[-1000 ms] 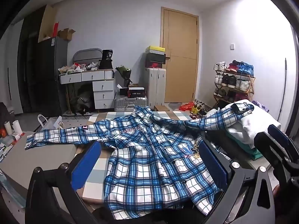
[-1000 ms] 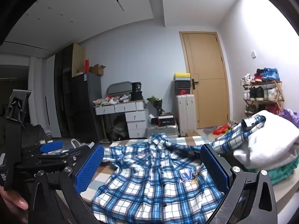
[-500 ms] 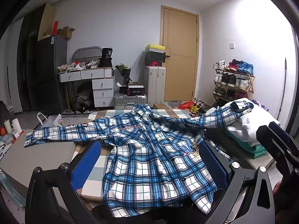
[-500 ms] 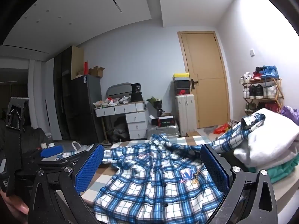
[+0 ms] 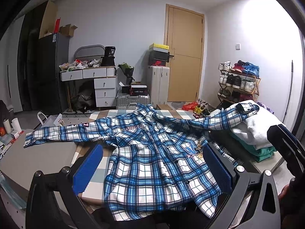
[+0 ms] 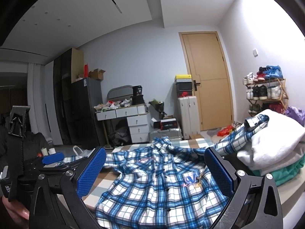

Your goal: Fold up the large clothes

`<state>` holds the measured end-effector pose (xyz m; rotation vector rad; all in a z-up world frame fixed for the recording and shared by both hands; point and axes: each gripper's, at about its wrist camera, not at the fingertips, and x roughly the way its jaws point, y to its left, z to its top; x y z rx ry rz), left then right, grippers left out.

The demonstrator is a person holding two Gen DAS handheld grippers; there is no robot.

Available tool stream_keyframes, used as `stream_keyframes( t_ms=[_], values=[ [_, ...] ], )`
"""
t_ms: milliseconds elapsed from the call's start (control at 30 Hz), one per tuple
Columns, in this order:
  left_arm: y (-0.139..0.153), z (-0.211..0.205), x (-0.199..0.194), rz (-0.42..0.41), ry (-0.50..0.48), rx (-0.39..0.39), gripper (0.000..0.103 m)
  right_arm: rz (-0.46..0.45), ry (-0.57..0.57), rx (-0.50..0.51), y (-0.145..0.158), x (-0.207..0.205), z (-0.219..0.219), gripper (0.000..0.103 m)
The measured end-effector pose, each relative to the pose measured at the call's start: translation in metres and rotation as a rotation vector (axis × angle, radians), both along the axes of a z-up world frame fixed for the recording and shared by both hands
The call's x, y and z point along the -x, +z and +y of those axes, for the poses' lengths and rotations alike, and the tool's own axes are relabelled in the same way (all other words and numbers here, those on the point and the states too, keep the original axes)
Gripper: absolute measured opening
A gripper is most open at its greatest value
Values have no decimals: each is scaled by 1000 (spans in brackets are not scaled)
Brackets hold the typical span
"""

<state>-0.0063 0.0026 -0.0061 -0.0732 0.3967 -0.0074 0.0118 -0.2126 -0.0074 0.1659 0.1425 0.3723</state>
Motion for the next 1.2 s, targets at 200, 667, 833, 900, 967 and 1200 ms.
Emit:
stream_keyframes(
  t_ms=[200,667,833,900,967,1200],
  values=[
    [0,0,1,-1,1,1,102,2,3,-10,0,1,-2,103],
    [0,0,0,3,-1,-1,102,5,3,-14,0,1,-5,103],
    [-1,0,0,4,-2,-3,102,5,4,-13,-1,1,-5,103],
    [-1,0,0,6,-3,-2,102,5,5,-12,-1,1,-5,103],
    [-1,-1,0,5,-1,-4,102,5,5,-14,-1,1,-5,103],
    [-3,-1,-3,11,-4,-4,102,12,5,-15,-1,-1,-4,103]
  ],
)
